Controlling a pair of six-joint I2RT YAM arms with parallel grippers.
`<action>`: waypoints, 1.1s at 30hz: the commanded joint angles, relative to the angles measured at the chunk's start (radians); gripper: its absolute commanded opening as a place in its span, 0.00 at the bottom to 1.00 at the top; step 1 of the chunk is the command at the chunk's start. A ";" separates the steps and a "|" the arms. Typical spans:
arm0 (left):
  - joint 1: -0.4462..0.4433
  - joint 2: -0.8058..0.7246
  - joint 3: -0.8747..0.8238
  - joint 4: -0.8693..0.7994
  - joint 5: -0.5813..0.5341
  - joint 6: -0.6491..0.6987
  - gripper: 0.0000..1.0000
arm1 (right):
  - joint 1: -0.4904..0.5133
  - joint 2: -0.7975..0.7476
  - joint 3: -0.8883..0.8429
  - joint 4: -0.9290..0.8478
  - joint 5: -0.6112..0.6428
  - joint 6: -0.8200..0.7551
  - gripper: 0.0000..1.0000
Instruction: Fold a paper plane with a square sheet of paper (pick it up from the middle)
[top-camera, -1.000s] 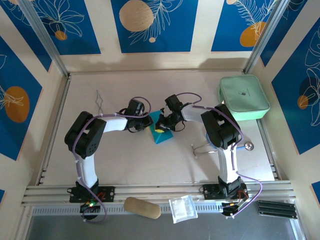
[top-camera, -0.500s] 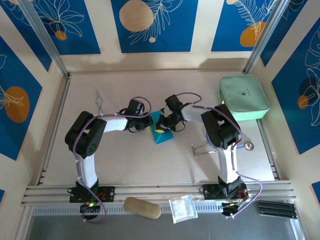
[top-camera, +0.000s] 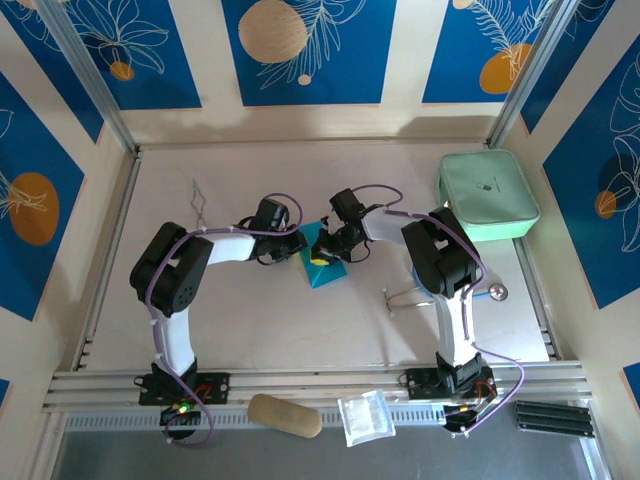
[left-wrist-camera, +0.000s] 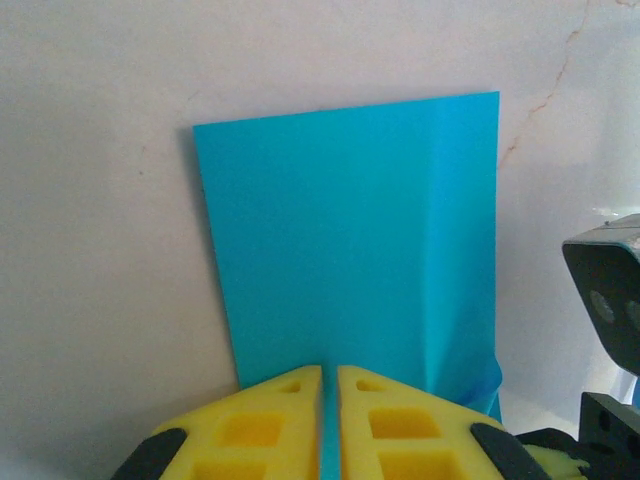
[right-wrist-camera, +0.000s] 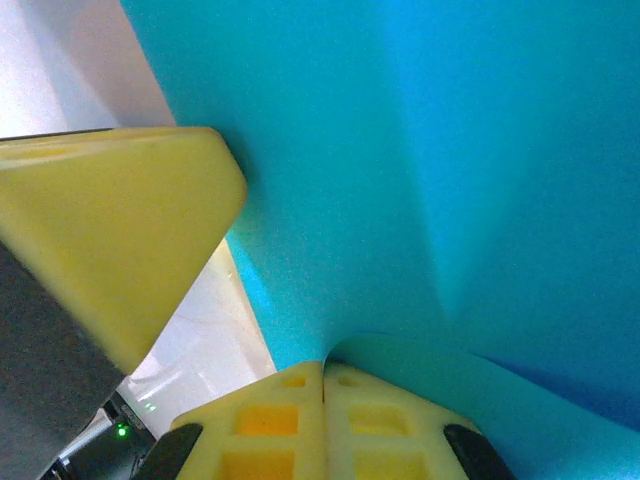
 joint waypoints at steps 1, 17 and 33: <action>0.007 0.012 0.030 -0.070 0.023 0.004 0.14 | 0.003 0.038 0.018 -0.045 0.018 -0.018 0.01; 0.092 -0.234 0.013 -0.191 -0.102 -0.042 0.26 | 0.000 0.037 0.016 -0.042 0.005 0.002 0.35; -0.037 -0.203 -0.069 -0.127 -0.009 -0.136 0.12 | -0.001 0.040 0.024 -0.082 0.040 -0.001 0.07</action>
